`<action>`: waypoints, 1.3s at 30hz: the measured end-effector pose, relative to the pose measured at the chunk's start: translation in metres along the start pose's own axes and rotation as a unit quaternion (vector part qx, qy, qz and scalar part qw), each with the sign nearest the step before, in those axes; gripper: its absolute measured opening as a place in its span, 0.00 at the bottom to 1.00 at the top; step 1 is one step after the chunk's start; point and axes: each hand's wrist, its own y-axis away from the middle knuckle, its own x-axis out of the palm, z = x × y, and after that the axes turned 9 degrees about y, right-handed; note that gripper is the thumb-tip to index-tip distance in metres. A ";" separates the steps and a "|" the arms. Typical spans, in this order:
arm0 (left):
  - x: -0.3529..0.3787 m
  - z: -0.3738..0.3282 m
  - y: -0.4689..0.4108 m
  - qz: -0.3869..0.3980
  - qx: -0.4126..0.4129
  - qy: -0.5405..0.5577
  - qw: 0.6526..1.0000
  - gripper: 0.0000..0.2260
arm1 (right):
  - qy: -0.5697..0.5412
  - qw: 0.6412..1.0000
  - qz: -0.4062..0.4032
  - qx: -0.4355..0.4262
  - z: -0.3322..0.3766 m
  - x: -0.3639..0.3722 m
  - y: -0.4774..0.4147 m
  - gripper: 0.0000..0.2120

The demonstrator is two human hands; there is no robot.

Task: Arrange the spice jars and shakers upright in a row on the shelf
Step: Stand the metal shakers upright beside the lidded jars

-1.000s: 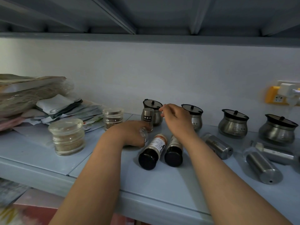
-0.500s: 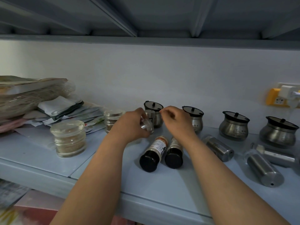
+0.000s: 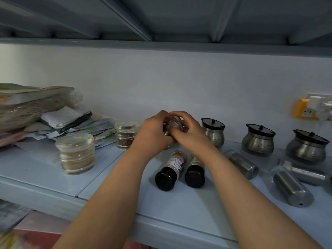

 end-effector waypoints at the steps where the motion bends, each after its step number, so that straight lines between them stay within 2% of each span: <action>1: 0.001 0.000 0.000 0.000 0.002 0.005 1.000 0.21 | -0.005 1.000 -0.006 0.001 0.000 0.001 0.001 0.16; 6: 0.008 0.001 0.001 0.000 0.036 0.025 0.999 0.22 | -0.016 0.998 -0.052 0.016 0.002 -0.011 0.006 0.15; 10: 0.011 -0.003 -0.001 -0.023 0.029 0.030 0.999 0.22 | -0.034 0.993 -0.109 0.034 -0.001 -0.028 0.006 0.14; 16: 0.025 -0.014 -0.030 0.076 -0.002 -0.085 0.993 0.18 | -0.115 0.972 -0.191 0.069 -0.022 -0.030 0.003 0.16; 18: 0.028 -0.017 -0.041 0.088 -0.003 -0.076 0.993 0.16 | -0.119 0.968 -0.206 0.081 -0.026 -0.035 0.000 0.17; 23: 0.045 -0.001 -0.040 0.068 -0.002 -0.026 0.997 0.15 | -0.148 0.964 -0.195 0.100 -0.037 -0.039 -0.002 0.21; 28: 0.047 0.000 -0.032 0.018 -0.014 0.057 0.998 0.16 | -0.130 0.960 -0.224 0.105 -0.042 -0.036 -0.004 0.16; 32: 0.046 0.001 -0.027 0.030 -0.012 0.112 0.993 0.20 | -0.174 0.952 -0.230 0.101 -0.040 -0.035 -0.003 0.13; 39: 0.048 0.006 -0.026 0.061 0.003 0.070 0.996 0.24 | -0.300 0.910 -0.247 0.145 -0.037 -0.040 -0.005 0.11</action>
